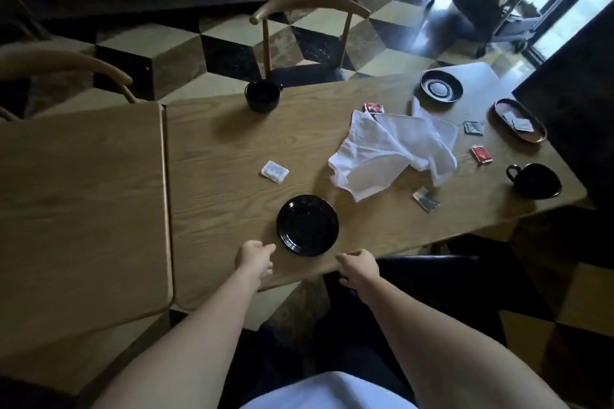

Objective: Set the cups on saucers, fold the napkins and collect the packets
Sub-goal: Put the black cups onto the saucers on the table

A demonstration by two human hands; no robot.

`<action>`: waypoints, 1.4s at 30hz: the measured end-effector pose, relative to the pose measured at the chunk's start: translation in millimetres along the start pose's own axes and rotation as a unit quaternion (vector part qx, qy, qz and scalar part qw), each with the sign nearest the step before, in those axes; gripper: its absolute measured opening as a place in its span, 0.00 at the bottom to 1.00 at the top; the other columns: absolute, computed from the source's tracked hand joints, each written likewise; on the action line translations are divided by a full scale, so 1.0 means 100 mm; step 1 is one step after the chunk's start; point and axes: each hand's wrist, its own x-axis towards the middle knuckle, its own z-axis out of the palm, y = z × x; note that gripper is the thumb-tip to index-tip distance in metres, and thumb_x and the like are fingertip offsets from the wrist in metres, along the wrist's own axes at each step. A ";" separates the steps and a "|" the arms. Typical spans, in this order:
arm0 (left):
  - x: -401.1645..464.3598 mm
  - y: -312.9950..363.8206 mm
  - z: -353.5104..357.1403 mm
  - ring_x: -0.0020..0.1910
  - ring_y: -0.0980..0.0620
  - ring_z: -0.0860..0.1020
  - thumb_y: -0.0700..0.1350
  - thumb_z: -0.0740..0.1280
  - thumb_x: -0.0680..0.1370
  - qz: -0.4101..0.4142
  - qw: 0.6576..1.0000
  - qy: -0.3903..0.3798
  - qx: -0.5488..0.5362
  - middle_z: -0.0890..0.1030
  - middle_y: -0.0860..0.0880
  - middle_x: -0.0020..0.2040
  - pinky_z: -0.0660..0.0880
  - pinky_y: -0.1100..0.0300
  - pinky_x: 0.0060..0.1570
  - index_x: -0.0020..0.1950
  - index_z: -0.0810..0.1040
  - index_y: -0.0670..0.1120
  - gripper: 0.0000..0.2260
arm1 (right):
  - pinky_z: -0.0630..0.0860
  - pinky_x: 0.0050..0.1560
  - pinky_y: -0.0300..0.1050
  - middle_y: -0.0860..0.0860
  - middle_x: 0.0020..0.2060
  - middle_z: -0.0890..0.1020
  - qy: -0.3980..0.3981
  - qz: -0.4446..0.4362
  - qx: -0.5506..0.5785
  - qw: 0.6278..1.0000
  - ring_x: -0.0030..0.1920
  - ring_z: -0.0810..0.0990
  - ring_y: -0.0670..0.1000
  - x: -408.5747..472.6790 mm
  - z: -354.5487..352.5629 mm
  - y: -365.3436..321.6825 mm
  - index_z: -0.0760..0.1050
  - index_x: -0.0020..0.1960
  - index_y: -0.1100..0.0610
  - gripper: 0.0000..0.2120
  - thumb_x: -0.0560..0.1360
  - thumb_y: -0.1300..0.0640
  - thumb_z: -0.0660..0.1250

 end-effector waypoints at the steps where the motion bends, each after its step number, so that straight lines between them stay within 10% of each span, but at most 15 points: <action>1: 0.04 0.07 0.03 0.44 0.43 0.79 0.41 0.69 0.78 -0.003 1.000 0.000 -0.021 0.78 0.41 0.48 0.81 0.48 0.45 0.70 0.70 0.41 0.21 | 0.84 0.51 0.54 0.58 0.55 0.81 0.024 -0.011 -0.016 1.000 0.53 0.83 0.57 0.06 0.01 -0.06 0.76 0.59 0.59 0.17 0.75 0.52 0.71; 6: 0.17 0.39 0.16 0.47 0.42 0.82 0.40 0.68 0.77 0.000 1.000 0.007 0.005 0.78 0.46 0.51 0.83 0.46 0.47 0.70 0.69 0.47 0.21 | 0.80 0.60 0.57 0.56 0.62 0.79 0.047 -0.044 -0.072 0.995 0.60 0.80 0.59 0.33 0.01 -0.34 0.72 0.69 0.58 0.28 0.74 0.46 0.73; 11: 0.33 0.46 0.29 0.36 0.47 0.80 0.34 0.64 0.76 0.012 0.996 0.026 0.084 0.80 0.47 0.50 0.82 0.51 0.41 0.70 0.71 0.53 0.25 | 0.82 0.57 0.56 0.55 0.58 0.83 -0.001 -0.074 -0.101 0.992 0.56 0.83 0.58 0.60 0.03 -0.41 0.76 0.67 0.55 0.21 0.76 0.52 0.72; 22: 0.33 0.40 0.82 0.45 0.48 0.81 0.31 0.59 0.74 0.048 0.993 0.054 0.098 0.79 0.52 0.52 0.80 0.57 0.30 0.48 0.77 0.58 0.21 | 0.80 0.56 0.50 0.53 0.54 0.84 -0.031 -0.084 -0.092 0.992 0.56 0.82 0.56 0.84 -0.31 -0.25 0.79 0.61 0.54 0.14 0.75 0.57 0.70; 29: 0.05 0.53 1.70 0.47 0.40 0.82 0.30 0.58 0.73 0.081 0.988 -0.031 0.124 0.80 0.44 0.48 0.83 0.42 0.36 0.45 0.76 0.55 0.19 | 0.85 0.47 0.56 0.55 0.46 0.84 0.015 -0.040 0.017 0.999 0.44 0.86 0.55 1.00 -1.18 0.06 0.77 0.47 0.51 0.05 0.76 0.60 0.69; 42: -0.14 0.60 2.90 0.51 0.38 0.83 0.28 0.61 0.74 0.057 0.980 -0.089 0.170 0.80 0.39 0.56 0.84 0.45 0.38 0.45 0.76 0.53 0.19 | 0.85 0.39 0.47 0.56 0.43 0.85 0.057 -0.010 0.077 0.995 0.38 0.85 0.52 1.34 -2.29 0.35 0.77 0.45 0.48 0.08 0.76 0.62 0.68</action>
